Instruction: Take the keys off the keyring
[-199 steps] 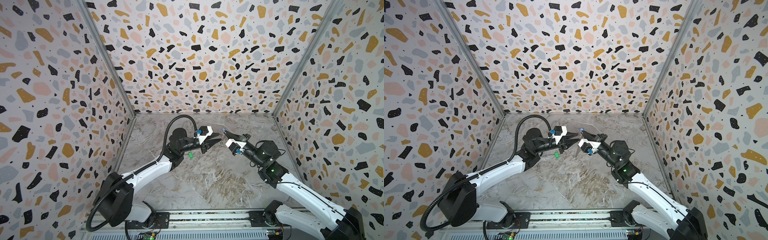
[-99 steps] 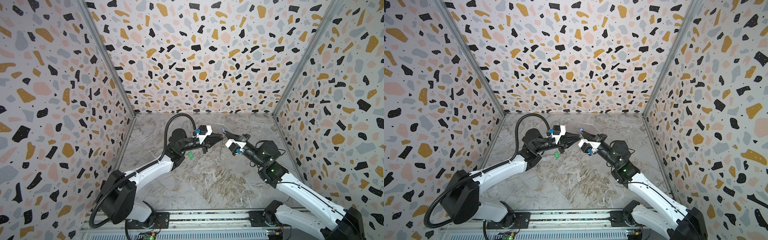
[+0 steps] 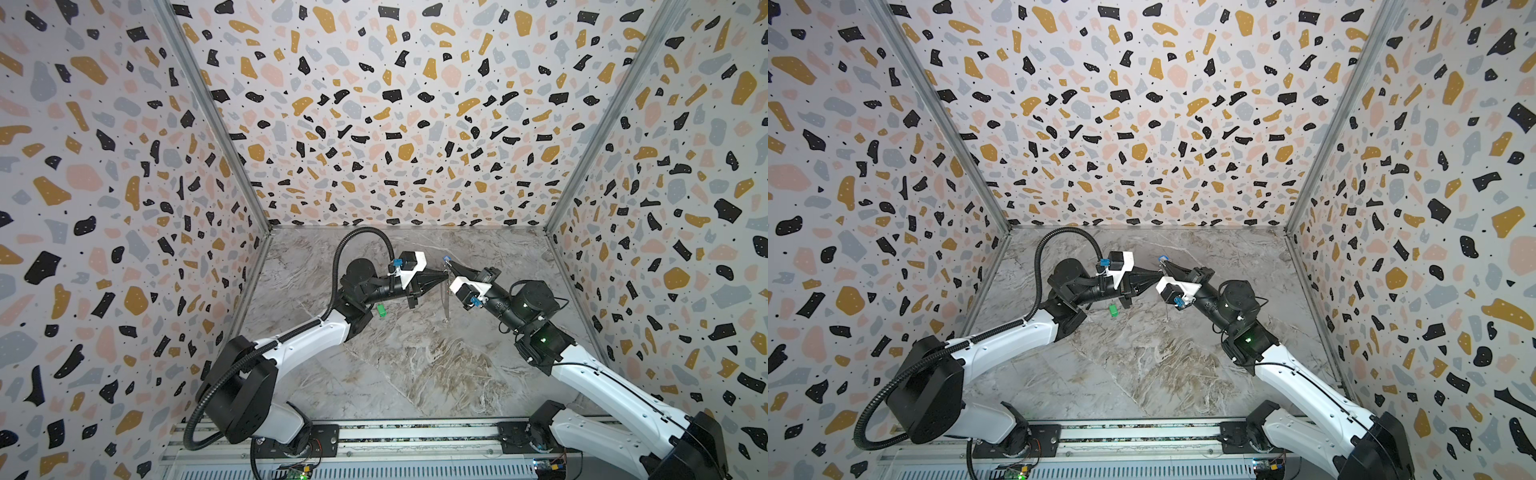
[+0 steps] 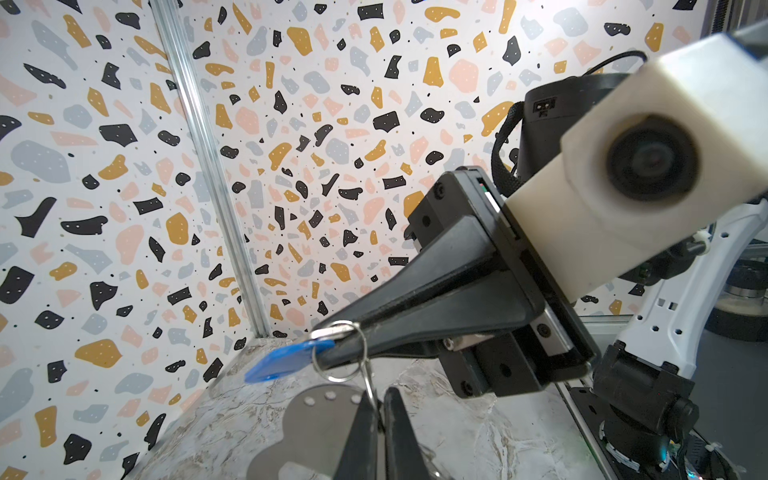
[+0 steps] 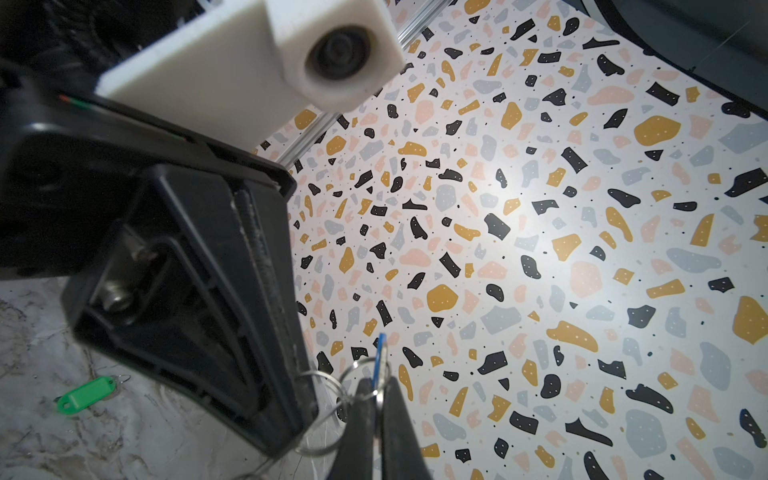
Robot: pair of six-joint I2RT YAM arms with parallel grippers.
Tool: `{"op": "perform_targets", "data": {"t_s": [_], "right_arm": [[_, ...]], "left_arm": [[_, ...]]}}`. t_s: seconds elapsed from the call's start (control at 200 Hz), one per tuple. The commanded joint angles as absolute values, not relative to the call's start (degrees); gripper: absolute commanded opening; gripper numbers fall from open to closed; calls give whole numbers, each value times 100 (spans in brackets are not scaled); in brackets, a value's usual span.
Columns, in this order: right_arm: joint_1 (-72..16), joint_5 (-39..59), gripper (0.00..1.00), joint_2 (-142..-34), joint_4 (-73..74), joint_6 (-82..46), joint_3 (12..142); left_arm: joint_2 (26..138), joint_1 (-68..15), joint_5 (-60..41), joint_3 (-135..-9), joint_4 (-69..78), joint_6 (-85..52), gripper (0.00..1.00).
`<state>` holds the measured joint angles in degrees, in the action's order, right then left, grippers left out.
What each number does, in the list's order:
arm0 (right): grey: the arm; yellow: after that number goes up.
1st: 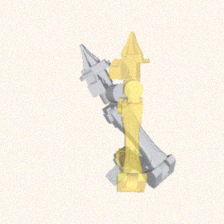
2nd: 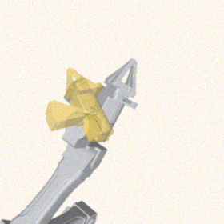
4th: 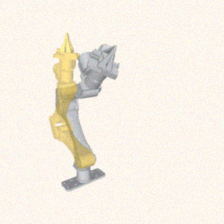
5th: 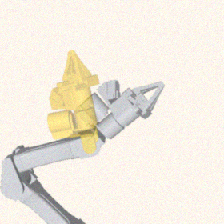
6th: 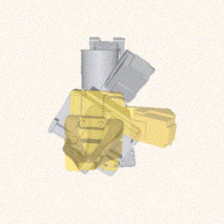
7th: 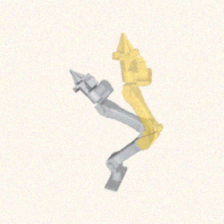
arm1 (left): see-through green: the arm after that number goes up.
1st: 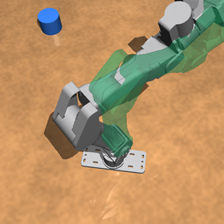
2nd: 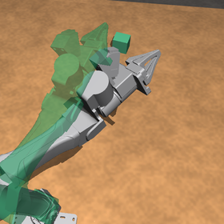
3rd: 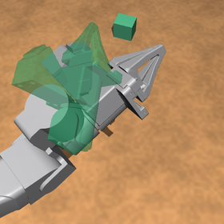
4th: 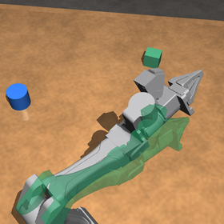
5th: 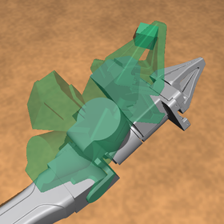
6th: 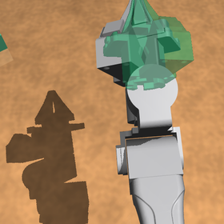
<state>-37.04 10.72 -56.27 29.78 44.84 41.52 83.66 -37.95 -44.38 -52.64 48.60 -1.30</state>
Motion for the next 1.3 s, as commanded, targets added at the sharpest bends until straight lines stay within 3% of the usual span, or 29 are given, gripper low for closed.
{"op": "perform_targets", "data": {"t_s": [0.0,0.06,0.661,1.046,1.297], "right_arm": [[-3700,988,0,-5590,3207,4390,4271],[-3703,982,0,-5594,3201,4393,4280],[-3981,85,0,-5573,2610,6002,4579],[-4760,-1418,0,-6029,3636,8126,4234],[-4728,-1307,0,-6082,3408,7636,4408]], "left_arm": [[8395,-3841,-4490,-5422,5264,-201,5],[8419,-3841,-4508,-5457,5219,-186,0],[8486,-3875,-3870,-6688,2450,147,0],[8644,-3938,-3444,-7093,1650,-45,0],[8667,-3938,-3336,-7198,1477,-26,0]]}}
